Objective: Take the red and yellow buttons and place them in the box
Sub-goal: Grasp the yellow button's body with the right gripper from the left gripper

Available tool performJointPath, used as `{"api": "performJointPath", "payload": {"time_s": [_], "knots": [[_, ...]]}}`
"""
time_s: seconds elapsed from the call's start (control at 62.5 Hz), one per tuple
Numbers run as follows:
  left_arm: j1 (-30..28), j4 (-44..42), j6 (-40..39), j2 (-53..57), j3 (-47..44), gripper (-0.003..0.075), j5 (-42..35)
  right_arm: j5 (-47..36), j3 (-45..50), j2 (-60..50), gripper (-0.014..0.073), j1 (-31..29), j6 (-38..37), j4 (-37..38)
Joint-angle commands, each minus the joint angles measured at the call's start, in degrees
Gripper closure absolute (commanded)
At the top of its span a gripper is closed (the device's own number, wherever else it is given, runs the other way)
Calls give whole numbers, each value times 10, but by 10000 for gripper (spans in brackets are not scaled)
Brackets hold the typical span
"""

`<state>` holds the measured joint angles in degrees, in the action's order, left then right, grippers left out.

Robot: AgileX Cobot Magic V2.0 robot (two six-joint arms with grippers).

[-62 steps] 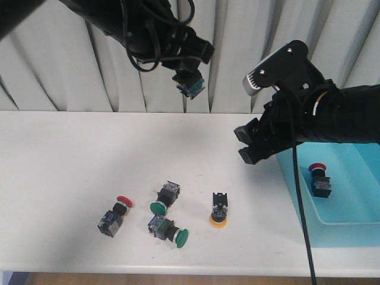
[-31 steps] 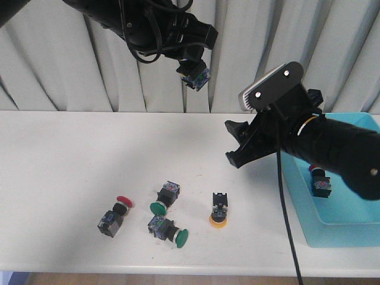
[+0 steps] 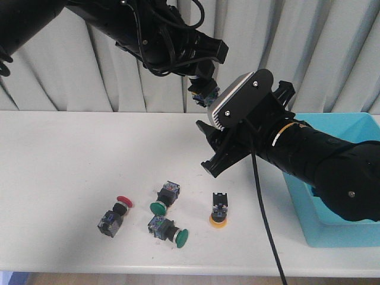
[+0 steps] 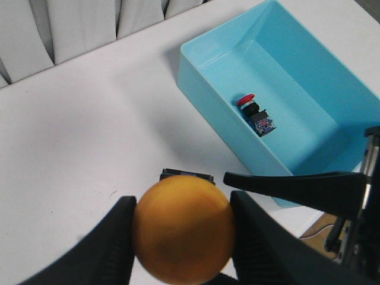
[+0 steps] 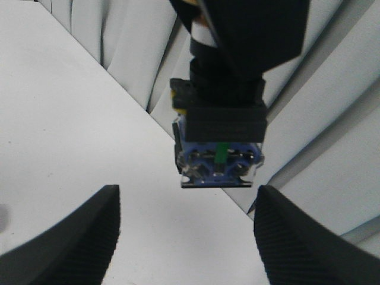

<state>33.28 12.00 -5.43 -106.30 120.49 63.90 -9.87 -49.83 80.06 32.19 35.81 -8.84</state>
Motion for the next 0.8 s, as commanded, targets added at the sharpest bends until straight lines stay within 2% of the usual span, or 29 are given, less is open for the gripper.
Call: {"api": "performJointPath", "payload": {"time_s": [0.0, 0.128, 0.464, 0.48, 0.624, 0.784], "knots": [[-1, 20, -5, 32, 14, 710, -29, -46, -15, -10, 76, -1, 7, -9], [-1, 35, -5, 32, 13, 710, -16, -55, -15, -7, 48, -1, 10, -9], [-1, 66, -6, 32, 10, 706, 10, -91, -15, -7, 48, -1, 10, -24], [-1, 83, -4, 32, 10, 704, 8, -104, -15, -7, 83, -1, -3, -30], [-1, 83, -4, 32, 10, 701, 7, -104, -15, -7, 209, -1, -3, -39], [-1, 83, 3, 32, 10, 699, 7, -103, -15, -7, 431, -1, -3, -39]]}}
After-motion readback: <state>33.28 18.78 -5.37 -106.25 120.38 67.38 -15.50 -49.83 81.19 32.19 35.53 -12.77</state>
